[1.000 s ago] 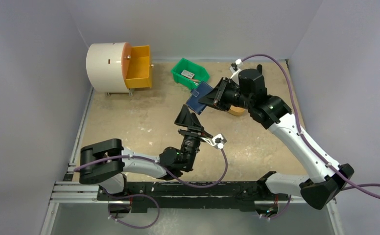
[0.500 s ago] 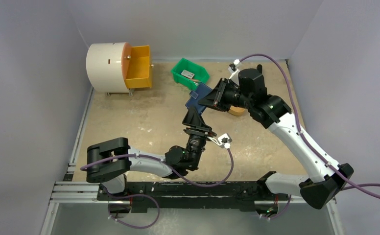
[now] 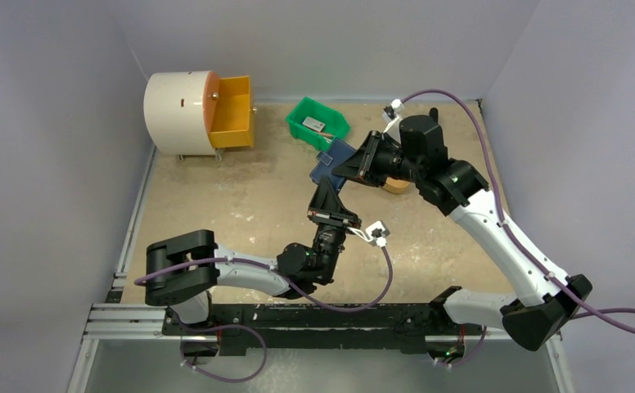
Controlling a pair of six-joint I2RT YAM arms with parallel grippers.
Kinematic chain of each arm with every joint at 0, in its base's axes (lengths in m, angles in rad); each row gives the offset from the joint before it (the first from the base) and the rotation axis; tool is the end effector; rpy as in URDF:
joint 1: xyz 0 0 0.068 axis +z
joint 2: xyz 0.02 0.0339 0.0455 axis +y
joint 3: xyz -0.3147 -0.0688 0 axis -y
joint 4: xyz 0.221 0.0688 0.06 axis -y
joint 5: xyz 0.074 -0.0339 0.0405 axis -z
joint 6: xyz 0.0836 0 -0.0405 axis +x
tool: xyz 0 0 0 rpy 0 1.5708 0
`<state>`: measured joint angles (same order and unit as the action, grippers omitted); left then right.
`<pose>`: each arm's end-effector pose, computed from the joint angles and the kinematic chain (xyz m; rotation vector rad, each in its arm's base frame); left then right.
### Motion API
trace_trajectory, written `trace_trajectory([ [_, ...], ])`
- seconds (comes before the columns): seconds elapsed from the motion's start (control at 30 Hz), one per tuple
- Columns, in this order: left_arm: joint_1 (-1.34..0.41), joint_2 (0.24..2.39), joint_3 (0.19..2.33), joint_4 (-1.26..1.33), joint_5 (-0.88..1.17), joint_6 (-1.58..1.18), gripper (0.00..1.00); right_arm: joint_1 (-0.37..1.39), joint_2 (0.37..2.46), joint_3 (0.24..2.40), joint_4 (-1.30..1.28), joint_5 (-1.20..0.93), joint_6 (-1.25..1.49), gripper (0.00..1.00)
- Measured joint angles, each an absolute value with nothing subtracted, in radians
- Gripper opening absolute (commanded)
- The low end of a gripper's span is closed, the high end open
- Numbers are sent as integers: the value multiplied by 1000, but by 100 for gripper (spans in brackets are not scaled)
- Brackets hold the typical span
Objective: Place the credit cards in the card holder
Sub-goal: Close the card holder at the center of the board.
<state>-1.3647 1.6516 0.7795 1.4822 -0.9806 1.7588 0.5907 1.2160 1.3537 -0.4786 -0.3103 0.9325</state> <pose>0.1360 -0.3110 0.3656 0.8911 0.9296 0.8088 0.2068 0.1694 0.4470 0.1295 2.1244 1.2705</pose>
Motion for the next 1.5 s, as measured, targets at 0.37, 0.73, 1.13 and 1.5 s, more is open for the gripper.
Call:
trace_trajectory([
  [0.37, -1369, 1652, 780, 1482, -976, 1774, 0, 595, 1201, 1353, -460, -343, 931, 65],
  [0.73, -1369, 1651, 777, 1481, -1006, 1773, 0, 606, 1160, 1372, -486, -392, 912, 99],
  [1.13, -1369, 1550, 737, 1480, -1193, 1694, 0, 609, 1020, 1449, -587, -308, 768, 98],
  [1.5, -1261, 926, 889, 650, -1207, 384, 0, 609, 728, 1027, -329, -227, 598, 96],
])
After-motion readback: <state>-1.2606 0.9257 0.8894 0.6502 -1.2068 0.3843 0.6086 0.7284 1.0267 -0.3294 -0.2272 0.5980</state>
